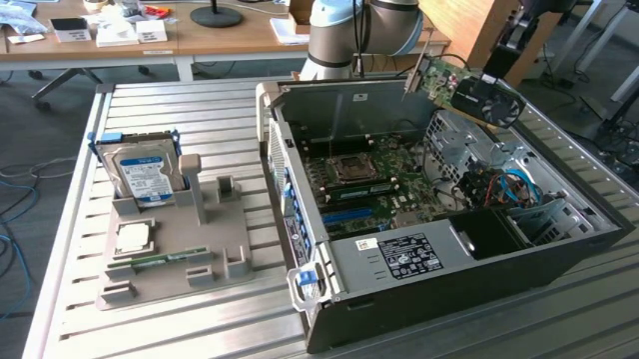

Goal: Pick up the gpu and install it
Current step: 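Insert the gpu into the slot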

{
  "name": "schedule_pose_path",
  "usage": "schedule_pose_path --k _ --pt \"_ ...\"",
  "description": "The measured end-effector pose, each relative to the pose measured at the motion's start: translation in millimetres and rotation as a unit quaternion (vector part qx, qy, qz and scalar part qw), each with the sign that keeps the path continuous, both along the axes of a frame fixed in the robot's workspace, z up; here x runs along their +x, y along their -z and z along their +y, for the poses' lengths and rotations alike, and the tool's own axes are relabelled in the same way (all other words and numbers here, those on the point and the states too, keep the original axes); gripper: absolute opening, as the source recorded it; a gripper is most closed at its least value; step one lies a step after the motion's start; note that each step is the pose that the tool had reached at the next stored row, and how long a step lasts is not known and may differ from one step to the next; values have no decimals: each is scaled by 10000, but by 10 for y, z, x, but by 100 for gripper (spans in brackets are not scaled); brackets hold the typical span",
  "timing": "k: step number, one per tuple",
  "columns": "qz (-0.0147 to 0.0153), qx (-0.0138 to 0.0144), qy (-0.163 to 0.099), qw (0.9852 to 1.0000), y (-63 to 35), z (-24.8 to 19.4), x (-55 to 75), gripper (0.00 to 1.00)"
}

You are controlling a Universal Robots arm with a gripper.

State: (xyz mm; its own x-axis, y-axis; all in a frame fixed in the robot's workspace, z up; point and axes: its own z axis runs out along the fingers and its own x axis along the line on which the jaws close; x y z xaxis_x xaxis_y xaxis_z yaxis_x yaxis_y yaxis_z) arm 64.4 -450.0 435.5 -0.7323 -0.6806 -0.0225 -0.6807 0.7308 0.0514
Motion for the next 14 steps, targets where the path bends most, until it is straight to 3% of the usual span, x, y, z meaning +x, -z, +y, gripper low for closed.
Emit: schedule_pose_path --k 6,14 --pt "0 0 -374 9993 2 0 0 27" --pt "0 -1 -780 9970 3 0 0 27"
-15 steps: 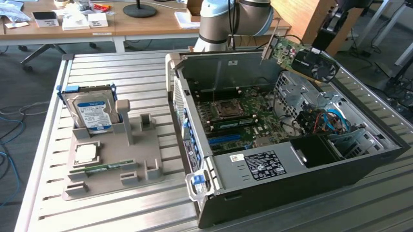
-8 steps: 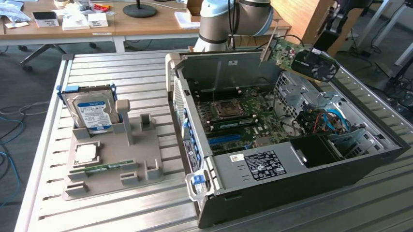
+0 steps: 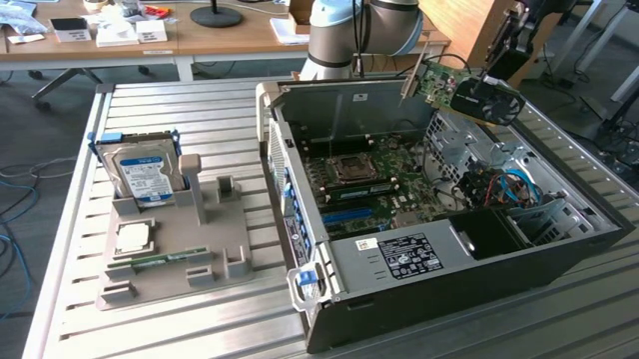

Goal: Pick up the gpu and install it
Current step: 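Insert the gpu into the slot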

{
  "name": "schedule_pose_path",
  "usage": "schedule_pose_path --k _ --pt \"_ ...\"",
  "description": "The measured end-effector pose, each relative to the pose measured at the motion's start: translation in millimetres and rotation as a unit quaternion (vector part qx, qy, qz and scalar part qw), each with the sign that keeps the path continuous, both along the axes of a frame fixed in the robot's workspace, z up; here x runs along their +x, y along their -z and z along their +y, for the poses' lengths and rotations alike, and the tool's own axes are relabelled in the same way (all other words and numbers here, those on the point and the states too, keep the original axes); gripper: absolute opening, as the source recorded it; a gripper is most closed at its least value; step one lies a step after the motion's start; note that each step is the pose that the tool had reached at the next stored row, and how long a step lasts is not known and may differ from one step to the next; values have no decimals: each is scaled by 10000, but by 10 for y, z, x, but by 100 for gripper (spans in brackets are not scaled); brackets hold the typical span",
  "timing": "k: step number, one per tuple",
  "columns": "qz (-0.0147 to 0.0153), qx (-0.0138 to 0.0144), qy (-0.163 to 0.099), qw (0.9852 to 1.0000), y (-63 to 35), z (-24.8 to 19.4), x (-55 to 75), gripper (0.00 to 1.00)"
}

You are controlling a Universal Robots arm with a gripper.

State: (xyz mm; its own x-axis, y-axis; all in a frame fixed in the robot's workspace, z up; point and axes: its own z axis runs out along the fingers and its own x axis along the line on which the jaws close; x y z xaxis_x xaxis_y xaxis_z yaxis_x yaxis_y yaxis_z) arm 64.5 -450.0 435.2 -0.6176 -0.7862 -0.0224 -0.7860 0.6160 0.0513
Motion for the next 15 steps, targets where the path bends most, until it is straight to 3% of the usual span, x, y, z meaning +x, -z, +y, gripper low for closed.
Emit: schedule_pose_path --k 15 --pt "0 0 -20 10000 0 0 -1 27"
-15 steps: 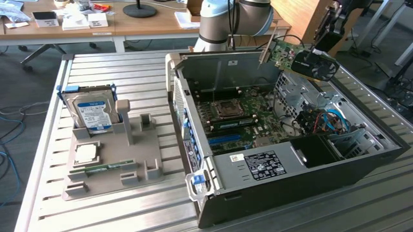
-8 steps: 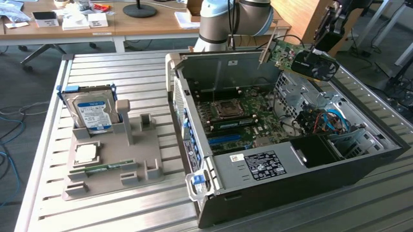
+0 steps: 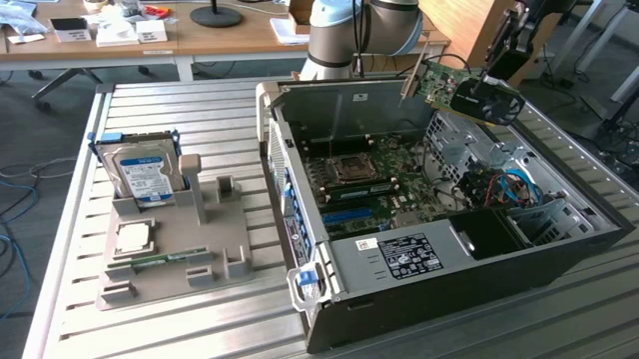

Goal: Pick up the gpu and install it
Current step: 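Insert the gpu into the slot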

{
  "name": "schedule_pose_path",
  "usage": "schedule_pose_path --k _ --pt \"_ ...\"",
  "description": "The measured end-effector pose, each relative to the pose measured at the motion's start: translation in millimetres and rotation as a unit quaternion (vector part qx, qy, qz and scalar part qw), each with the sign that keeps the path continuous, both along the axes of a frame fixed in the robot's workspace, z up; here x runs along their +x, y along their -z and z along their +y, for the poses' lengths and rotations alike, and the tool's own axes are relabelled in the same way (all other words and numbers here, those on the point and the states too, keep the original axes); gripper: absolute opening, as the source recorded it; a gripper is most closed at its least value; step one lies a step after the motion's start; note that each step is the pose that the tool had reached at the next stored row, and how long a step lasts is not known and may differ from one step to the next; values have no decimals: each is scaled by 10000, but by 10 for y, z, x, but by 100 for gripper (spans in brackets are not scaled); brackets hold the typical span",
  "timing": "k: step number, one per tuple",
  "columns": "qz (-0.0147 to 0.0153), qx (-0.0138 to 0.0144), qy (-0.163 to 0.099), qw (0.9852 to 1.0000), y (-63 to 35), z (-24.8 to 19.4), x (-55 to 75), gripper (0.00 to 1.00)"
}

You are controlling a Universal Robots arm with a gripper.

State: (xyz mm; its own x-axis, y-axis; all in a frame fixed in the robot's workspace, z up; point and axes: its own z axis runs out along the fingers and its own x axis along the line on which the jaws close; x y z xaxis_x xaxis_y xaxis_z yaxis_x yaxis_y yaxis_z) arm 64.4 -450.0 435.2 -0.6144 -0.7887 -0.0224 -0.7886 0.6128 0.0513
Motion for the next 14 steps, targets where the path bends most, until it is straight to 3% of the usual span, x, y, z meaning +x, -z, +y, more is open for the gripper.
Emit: schedule_pose_path --k 6,11,14 --pt "0 0 -280 9996 2 0 -3 27" --pt "0 0 -294 9996 2 0 -2 27" --pt "0 1 -437 9990 3 0 -2 27"
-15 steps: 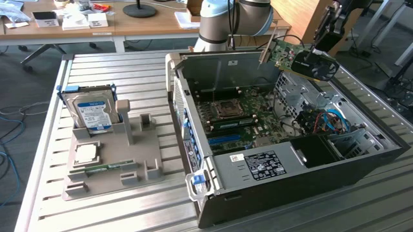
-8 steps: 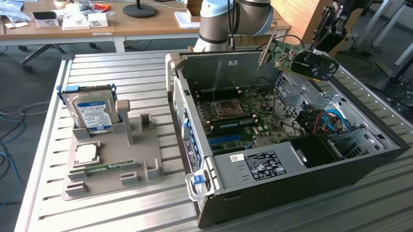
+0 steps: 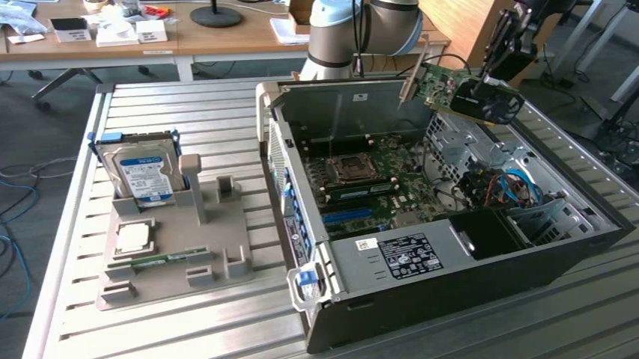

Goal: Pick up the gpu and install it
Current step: 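Insert the gpu into the slot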

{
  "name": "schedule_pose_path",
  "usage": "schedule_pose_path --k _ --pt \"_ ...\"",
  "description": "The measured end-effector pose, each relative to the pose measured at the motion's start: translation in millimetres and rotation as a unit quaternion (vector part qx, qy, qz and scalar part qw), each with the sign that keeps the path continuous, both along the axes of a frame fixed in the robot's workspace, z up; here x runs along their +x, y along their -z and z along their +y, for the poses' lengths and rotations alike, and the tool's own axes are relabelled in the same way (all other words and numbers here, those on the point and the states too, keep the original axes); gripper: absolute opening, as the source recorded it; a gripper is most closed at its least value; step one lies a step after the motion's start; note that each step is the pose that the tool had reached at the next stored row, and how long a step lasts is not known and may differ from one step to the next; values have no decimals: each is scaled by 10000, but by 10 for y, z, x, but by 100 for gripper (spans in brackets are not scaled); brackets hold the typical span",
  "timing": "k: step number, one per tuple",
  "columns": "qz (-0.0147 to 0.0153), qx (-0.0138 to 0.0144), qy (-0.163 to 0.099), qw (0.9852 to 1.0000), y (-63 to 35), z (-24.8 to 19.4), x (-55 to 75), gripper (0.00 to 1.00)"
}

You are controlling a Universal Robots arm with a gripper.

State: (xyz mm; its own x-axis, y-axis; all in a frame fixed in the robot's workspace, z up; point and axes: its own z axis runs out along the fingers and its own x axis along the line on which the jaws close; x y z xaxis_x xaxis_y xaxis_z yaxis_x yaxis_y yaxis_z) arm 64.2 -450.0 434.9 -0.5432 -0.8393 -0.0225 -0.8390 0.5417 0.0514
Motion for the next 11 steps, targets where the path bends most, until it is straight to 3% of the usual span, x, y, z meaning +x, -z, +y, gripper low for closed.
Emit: schedule_pose_path --k 4,8,11 --pt "0 0 -346 9994 4 0 0 27" --pt "0 2 -688 9976 7 0 0 27" --pt "-3 39 -861 9963 8 0 0 27"
